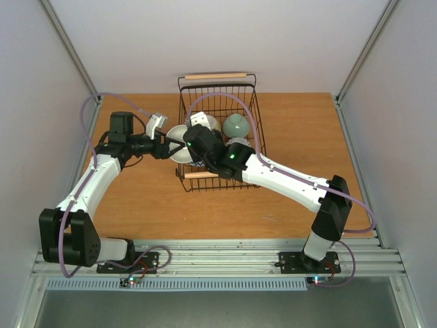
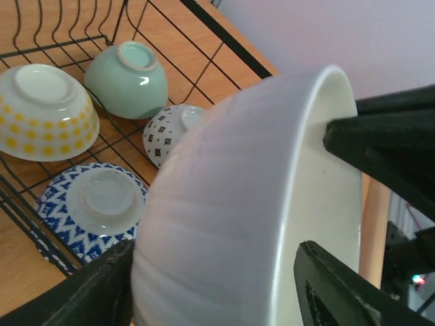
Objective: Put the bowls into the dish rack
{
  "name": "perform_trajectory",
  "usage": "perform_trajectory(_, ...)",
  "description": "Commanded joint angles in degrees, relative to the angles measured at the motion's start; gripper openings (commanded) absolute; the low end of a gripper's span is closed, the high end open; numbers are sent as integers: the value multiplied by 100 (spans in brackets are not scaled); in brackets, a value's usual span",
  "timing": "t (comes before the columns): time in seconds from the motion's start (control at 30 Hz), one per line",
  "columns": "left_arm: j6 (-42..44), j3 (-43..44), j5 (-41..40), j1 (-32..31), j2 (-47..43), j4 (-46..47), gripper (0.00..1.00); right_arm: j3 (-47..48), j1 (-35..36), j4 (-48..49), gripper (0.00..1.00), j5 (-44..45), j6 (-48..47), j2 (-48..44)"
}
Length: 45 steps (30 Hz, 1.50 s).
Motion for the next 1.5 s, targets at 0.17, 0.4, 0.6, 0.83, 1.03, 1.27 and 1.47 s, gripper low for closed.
perform_trajectory(0.17,126,151,-130,-39,39,61,5,187,47,319,1,270,-26,10)
perform_trajectory(0.4,213,120,-90,-40,1,60,0,-256,32,509,26,166,-20,-390)
perform_trajectory(0.6,221,117,343,-31,99,84,1,-1277,-725,1045,71,-2758,444,-1330)
perform_trajectory(0.83,227,156,1008,5,245,58,0,-1721,-1354,1449,86,-5075,911,-1484)
perform_trajectory(1.03,213,151,1339,76,193,42,0,-1706,-1360,1528,99,-5466,1103,-1299)
perform_trajectory(1.27,-147,98,1918,210,267,360,0,-1737,-1351,1821,99,-6424,1394,-1098)
perform_trajectory(1.47,-214,82,2112,229,245,421,0,-1725,-1351,1882,97,-6774,1592,-990)
